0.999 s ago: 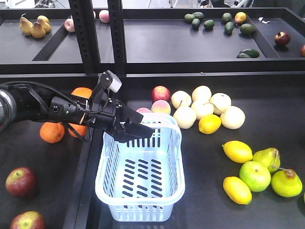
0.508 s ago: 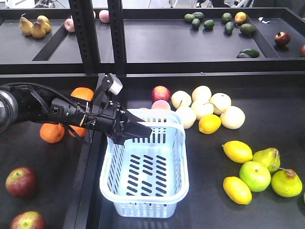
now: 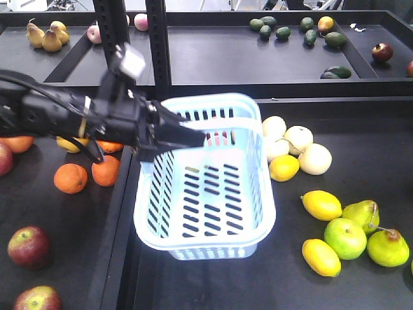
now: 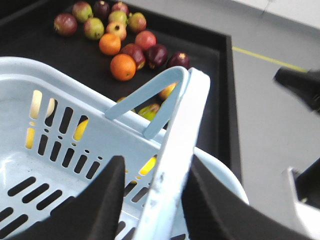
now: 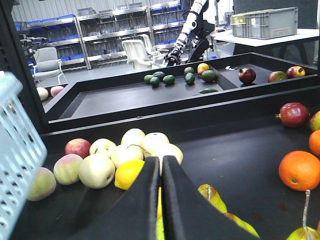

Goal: Pick three apples into basket with both arms
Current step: 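Lift the basket by its handle with the left gripper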

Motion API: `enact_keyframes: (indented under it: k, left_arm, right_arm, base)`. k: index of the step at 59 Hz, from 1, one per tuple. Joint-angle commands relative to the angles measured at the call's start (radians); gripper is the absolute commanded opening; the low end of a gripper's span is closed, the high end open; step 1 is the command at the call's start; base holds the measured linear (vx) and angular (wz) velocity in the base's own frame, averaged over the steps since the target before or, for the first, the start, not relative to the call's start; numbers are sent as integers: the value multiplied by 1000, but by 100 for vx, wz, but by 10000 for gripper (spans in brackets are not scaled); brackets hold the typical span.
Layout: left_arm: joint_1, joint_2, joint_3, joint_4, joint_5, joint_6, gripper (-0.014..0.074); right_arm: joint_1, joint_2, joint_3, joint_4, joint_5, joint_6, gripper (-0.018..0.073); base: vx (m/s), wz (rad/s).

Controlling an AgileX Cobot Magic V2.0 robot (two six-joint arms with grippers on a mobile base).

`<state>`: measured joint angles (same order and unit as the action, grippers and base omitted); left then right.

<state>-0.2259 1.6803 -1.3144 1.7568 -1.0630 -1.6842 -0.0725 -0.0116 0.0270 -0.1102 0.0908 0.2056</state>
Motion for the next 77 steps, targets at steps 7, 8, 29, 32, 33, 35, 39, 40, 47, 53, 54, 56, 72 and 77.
enact_keyframes:
  k: [7,8,29,32,33,35,39,40,47,53,54,56,72,77]
  left_arm:
    - [-5,-173,-27,21,-89,-136,-8]
    - [-5,-186,-27,21,-100,-141,-8]
    - [-5,-390,-26,21,-248,-287,-8]
    - [-5,-411,-26,21,-249,-300,-8]
    - [-5,-417,-26,21,-249,-304,-8]
    - [-5,-431,-26,21,-249,-314,-8]
    - [-5,-448,-26,21,-270,-321,-8]
    - [-5,-453,-26,21,-280,-319,-8]
    - [-5,-471,9,22,-305,-405,-8]
    - [-5,-505,69,22,-305,-396,-8]
    - [-5,-511,79,22,-305,-389,-8]
    - [-5,-522,103,22,-305,-377,-8]
    - [-5,-580,243,22,-305,-336,-8]
    - [-5,-583,249,22,-305,-334,-8]
  right_arm:
    - [1,-12,13,-12,-74,-5,-4]
    - [1,-12,13,-12,-74,-5,-4]
    - [1,-12,13,-12,-74,-5,-4]
    - [1,-12,13,-12,-74,-5,-4]
    - [1,-12,13,-12,-74,-5,-4]
    - [1,-12,13,-12,-74,-5,-4]
    - [1,-12,13,-12,-74,-5,-4]
    - [1,-12,13,-12,-74,-5,-4]
    - [1,-12,13,-12,-74,-5,-4]
    - [1,-12,13,-12,-74,-5,-4]
    - [1,-12,13,-12,-74,-5,-4]
    - [1,-12,13,-12,-74,-5,-4]
    - [1,-12,13,-12,-74,-5,-4]
    - [1,-12,13,-12,-74,-5,-4]
  base:
    - [0,0]
    - [0,0]
    - [0,0]
    - [0,0]
    - [0,0]
    - [0,0]
    - [0,0]
    - [0,0]
    - [0,0]
    - [0,0]
    - [0,0]
    - [0,0]
    - [0,0]
    - [0,0]
